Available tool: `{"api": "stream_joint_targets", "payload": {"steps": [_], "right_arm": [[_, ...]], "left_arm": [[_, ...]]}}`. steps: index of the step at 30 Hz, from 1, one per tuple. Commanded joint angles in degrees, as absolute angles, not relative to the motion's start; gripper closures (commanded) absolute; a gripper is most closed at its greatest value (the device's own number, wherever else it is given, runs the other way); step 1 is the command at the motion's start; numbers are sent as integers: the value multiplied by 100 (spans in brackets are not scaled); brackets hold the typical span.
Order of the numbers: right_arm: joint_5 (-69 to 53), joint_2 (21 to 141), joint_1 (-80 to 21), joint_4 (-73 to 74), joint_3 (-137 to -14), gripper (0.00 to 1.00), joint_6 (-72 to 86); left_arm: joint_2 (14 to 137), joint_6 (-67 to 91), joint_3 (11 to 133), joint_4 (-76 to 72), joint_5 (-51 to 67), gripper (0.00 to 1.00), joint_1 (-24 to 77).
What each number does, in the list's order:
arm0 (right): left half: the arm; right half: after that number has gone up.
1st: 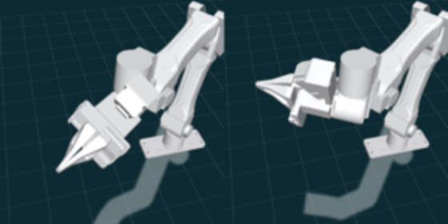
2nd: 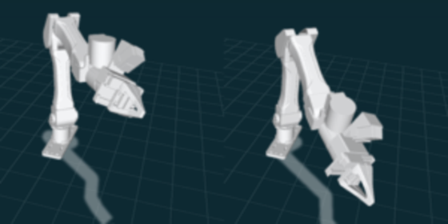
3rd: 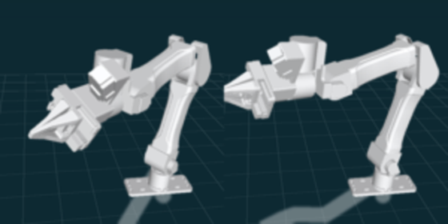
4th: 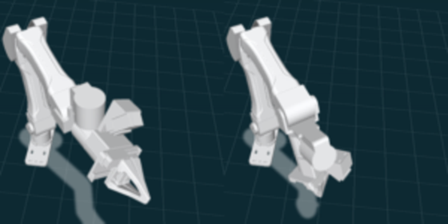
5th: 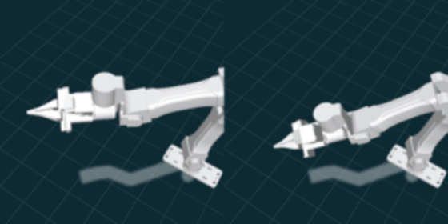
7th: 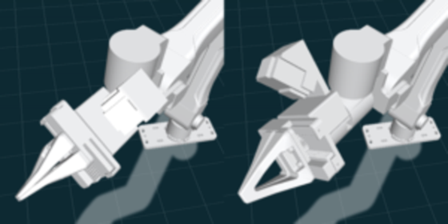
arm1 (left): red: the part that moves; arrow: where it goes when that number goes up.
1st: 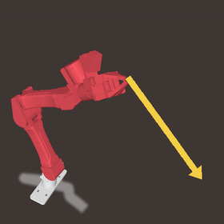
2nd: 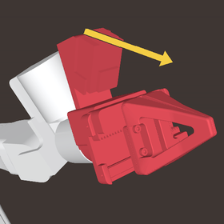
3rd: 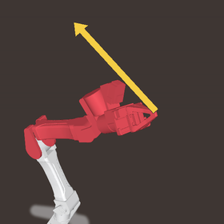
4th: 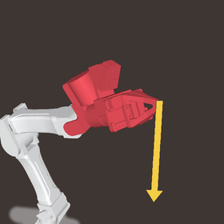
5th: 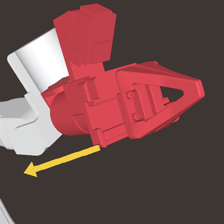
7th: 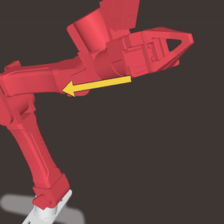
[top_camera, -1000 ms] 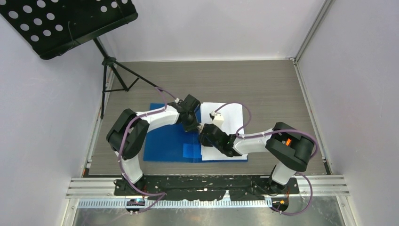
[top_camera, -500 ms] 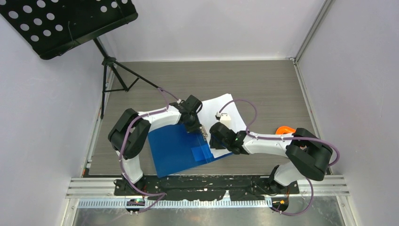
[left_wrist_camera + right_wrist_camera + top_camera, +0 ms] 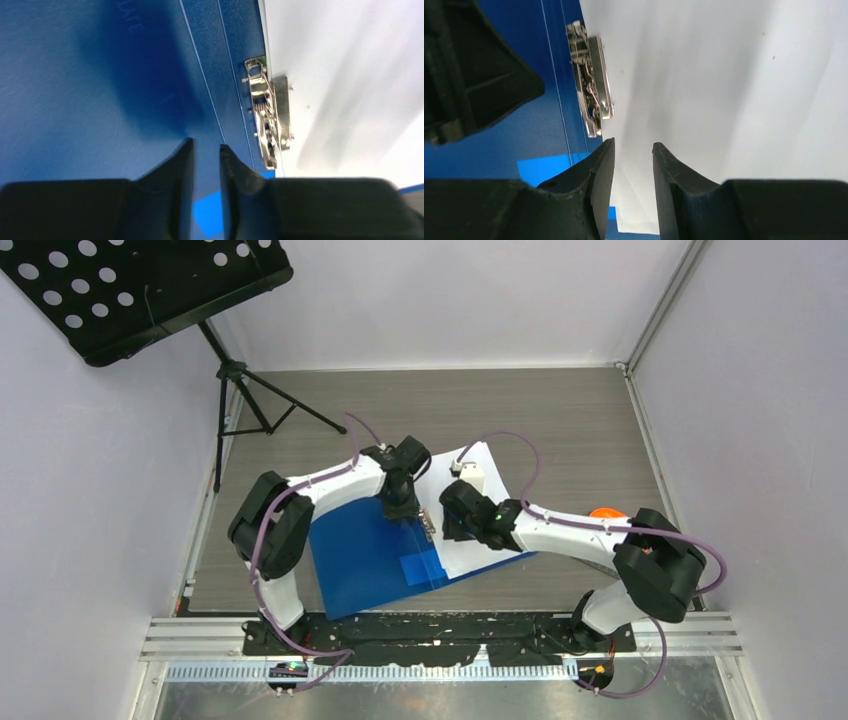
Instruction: Put the files into the folder
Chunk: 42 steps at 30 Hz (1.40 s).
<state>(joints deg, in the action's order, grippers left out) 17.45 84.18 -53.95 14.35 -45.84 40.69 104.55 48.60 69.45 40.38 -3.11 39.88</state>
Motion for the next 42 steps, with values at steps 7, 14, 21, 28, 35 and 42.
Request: {"api": "stream_joint_targets", "payload": {"steps": [7, 14, 21, 28, 35, 42], "right_arm": [[1879, 9029, -4671, 1720, -5223, 63, 3638], [1757, 9216, -3979, 1770, -5023, 65, 3350], [1505, 9401, -3840, 1552, -4844, 67, 3194], [1267, 9493, -3834, 1343, -4737, 68, 3167], [1138, 9575, -3836, 1305, -4704, 71, 3131], [975, 9512, -3850, 1319, -4667, 71, 3184]], "left_arm": [[7581, 4705, 6013, 5061, -1025, 51, 2580], [5719, 4586, 4551, 4610, -788, 32, 791], [5671, 4857, 3951, 4627, -428, 33, -816], [6290, 4891, 2807, 2279, 2093, 34, -1336], [6027, 5219, 2511, 1442, 3046, 42, -1327], [5375, 5335, 3417, 2059, 3169, 43, -888]]}}
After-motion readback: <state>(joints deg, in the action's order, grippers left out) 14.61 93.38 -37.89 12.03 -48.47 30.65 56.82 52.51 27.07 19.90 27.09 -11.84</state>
